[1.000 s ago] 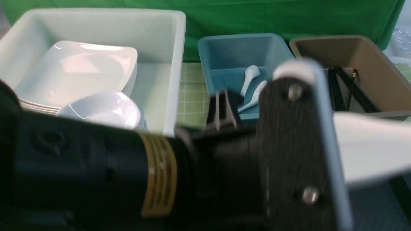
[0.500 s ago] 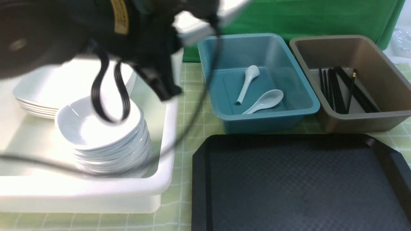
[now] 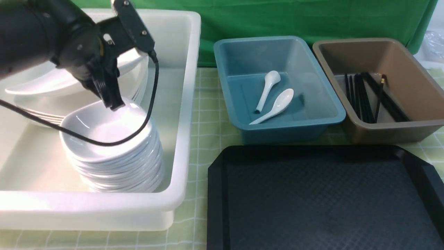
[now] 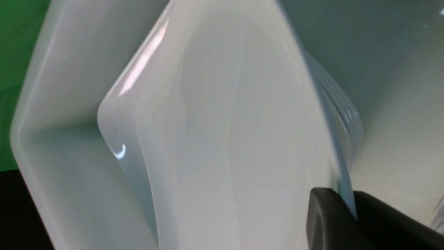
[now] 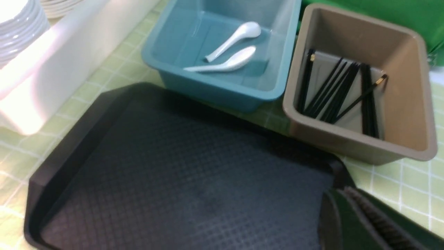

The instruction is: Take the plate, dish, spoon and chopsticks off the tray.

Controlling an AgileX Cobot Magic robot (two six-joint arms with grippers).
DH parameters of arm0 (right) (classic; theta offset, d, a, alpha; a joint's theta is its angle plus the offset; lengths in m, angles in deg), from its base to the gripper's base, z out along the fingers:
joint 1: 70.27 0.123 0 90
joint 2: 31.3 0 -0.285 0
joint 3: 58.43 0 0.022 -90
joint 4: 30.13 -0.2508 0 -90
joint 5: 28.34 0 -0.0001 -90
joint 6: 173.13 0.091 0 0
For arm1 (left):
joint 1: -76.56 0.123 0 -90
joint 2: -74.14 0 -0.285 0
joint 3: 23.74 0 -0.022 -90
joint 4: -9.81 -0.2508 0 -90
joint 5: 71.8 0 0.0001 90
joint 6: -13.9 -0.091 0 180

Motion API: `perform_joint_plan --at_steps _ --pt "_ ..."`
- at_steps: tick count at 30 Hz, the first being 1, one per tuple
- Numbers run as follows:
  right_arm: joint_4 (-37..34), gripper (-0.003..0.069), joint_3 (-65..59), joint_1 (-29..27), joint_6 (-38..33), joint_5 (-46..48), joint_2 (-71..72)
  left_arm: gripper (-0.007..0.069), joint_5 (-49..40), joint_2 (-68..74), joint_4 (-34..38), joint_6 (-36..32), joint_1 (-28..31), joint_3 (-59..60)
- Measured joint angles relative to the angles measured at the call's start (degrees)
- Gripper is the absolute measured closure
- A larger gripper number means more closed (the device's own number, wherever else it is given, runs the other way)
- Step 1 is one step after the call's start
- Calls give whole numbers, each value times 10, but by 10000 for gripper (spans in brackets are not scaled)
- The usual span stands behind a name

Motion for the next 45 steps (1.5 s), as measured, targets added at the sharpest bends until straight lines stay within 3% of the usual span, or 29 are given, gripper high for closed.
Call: perform_joint_plan --at_steps 11,15,22,24,25,26,29,32,36,39,41,45 --pt "-19 624 -45 0 -11 3 0 589 21 44 -50 44 21 -2" --pt "-19 623 -47 0 -12 3 0 552 24 57 -50 44 24 -3" --pt "-25 622 -47 0 -12 3 0 309 26 57 -58 43 27 -5" --pt "-31 622 -47 0 -12 3 0 173 26 48 -52 43 25 -5" --pt "-31 622 -47 0 -12 3 0 163 26 47 -52 43 25 -5" --pt "-32 622 -47 0 -12 3 0 78 26 34 -35 43 22 -5" --pt "-34 622 -47 0 -12 3 0 -8 26 9 -14 43 15 -5" --pt "-34 622 -47 0 -12 3 0 -40 24 -26 19 43 5 -5" --pt "-34 622 -47 0 -12 3 0 -43 21 -80 86 50 -14 -5" --pt "-34 615 -47 0 -12 3 0 18 25 -165 190 70 -45 1" --pt "-34 606 -47 0 -12 3 0 116 39 -221 261 71 -62 18" --pt "-35 589 -47 0 -11 3 0 435 105 -344 407 6 -92 103"
